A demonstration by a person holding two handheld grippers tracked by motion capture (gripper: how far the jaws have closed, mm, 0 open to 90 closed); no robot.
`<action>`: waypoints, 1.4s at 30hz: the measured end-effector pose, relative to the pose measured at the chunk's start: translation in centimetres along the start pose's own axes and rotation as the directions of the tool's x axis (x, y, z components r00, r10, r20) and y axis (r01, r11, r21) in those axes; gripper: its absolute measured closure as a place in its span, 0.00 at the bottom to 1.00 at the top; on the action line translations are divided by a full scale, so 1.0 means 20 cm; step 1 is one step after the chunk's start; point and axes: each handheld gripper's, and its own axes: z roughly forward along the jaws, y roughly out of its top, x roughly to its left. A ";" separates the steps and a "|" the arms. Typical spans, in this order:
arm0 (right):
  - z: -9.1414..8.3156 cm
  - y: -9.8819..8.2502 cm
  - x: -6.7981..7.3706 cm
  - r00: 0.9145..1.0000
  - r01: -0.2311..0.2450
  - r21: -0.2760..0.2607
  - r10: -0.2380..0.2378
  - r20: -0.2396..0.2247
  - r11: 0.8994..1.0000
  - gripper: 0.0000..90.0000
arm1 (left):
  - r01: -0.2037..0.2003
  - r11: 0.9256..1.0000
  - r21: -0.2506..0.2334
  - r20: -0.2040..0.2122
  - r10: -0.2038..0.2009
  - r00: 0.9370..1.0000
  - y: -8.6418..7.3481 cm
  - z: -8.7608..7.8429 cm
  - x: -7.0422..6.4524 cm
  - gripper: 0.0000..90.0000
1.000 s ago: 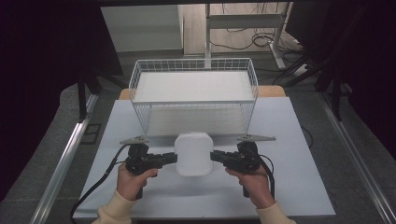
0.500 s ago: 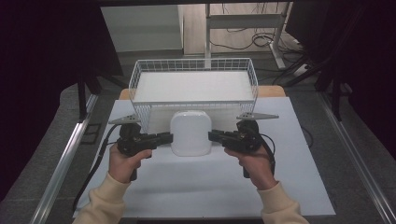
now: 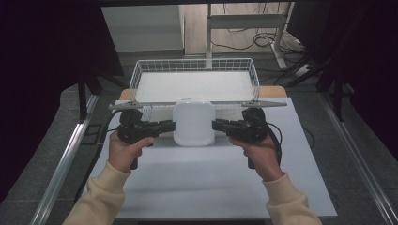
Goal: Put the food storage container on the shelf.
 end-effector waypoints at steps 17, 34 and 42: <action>0.01 0.24 0.00 1.000 0.021 -0.001 -0.021 0.015 1.000 0.88 | -0.026 1.000 -0.010 -0.019 0.026 0.999 0.22 -0.03 0.02 0.89; 0.07 0.46 -0.05 0.999 0.028 0.013 -0.028 0.025 1.000 0.88 | -0.013 1.000 -0.027 -0.012 0.013 1.000 0.42 -0.03 0.13 0.89; 0.11 0.54 -0.10 1.000 -0.005 0.028 0.005 0.011 1.000 0.88 | 0.029 1.000 -0.008 0.000 -0.029 1.000 0.49 0.00 0.21 0.89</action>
